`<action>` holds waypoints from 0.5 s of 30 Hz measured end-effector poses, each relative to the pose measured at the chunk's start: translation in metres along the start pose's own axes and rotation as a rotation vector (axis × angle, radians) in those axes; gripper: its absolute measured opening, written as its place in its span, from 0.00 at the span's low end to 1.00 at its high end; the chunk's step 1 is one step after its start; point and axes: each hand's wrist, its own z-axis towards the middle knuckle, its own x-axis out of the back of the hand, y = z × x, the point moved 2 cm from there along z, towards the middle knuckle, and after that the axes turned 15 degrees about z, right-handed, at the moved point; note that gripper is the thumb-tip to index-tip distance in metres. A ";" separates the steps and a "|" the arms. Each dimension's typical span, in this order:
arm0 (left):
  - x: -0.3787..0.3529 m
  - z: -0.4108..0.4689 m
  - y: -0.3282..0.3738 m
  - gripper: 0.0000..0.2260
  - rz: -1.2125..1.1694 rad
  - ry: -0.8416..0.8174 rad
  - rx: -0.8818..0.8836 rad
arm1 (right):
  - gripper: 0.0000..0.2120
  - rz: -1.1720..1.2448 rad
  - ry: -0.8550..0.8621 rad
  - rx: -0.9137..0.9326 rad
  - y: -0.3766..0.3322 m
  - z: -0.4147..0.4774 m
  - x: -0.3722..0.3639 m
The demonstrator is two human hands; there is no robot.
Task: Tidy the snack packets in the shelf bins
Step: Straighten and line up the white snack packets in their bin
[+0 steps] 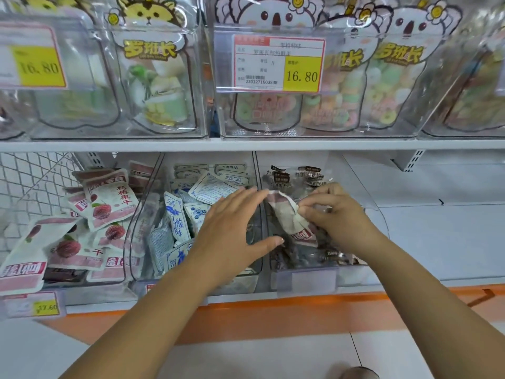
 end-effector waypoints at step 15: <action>0.011 0.011 0.010 0.15 -0.852 0.250 0.353 | 0.10 0.003 -0.048 0.047 -0.018 -0.019 -0.003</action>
